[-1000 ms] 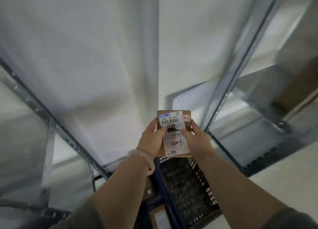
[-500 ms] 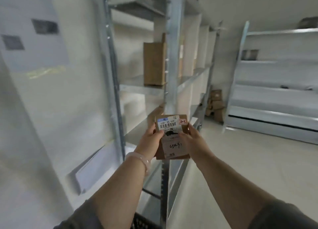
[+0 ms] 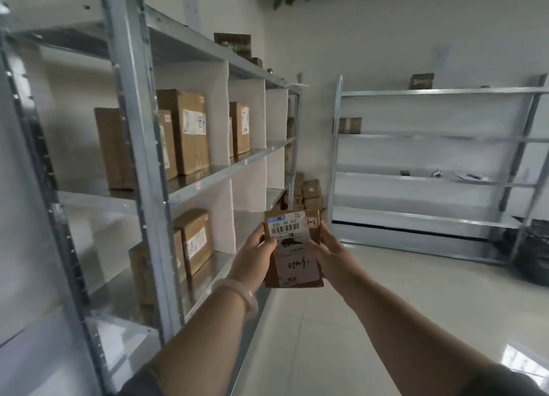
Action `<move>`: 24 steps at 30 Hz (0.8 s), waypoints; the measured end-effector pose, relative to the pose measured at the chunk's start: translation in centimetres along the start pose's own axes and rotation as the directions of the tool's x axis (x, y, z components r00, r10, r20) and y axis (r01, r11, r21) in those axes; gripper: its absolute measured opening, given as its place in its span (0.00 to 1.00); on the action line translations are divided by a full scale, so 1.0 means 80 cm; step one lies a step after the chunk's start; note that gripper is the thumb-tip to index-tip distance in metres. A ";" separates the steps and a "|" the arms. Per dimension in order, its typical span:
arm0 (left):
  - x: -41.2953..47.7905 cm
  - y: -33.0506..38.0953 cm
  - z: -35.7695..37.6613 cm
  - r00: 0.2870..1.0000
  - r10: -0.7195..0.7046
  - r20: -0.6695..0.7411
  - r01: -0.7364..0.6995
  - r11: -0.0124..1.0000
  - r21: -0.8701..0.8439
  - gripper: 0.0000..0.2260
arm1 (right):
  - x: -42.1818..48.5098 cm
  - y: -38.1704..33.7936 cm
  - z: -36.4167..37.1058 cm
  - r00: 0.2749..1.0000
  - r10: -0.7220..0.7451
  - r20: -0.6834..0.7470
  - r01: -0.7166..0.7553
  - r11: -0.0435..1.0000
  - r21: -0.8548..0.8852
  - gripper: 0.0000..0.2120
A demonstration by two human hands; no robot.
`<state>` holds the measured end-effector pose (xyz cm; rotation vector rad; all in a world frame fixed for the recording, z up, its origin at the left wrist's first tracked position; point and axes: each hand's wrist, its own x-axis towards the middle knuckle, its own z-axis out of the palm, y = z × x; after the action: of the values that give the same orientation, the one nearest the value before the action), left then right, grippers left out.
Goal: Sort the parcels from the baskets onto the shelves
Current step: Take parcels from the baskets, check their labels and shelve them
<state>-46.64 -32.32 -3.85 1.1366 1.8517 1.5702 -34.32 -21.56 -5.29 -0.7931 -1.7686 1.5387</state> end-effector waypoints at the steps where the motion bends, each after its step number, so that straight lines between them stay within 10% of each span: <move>1: 0.013 -0.006 0.012 1.000 -0.011 -0.001 0.011 1.000 -0.013 0.13 | 0.013 0.005 -0.012 1.000 0.011 0.005 -0.011 1.000 -0.007 0.22; 24: 0.452 -0.125 0.084 0.992 -0.114 0.060 0.114 0.993 0.009 0.17 | 0.443 0.110 -0.065 0.991 0.130 -0.019 -0.129 0.990 0.047 0.27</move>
<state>-64.45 0.99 -9.11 1.0498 1.8492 1.4527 -51.31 10.77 -10.48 -0.9149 -1.6882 1.6420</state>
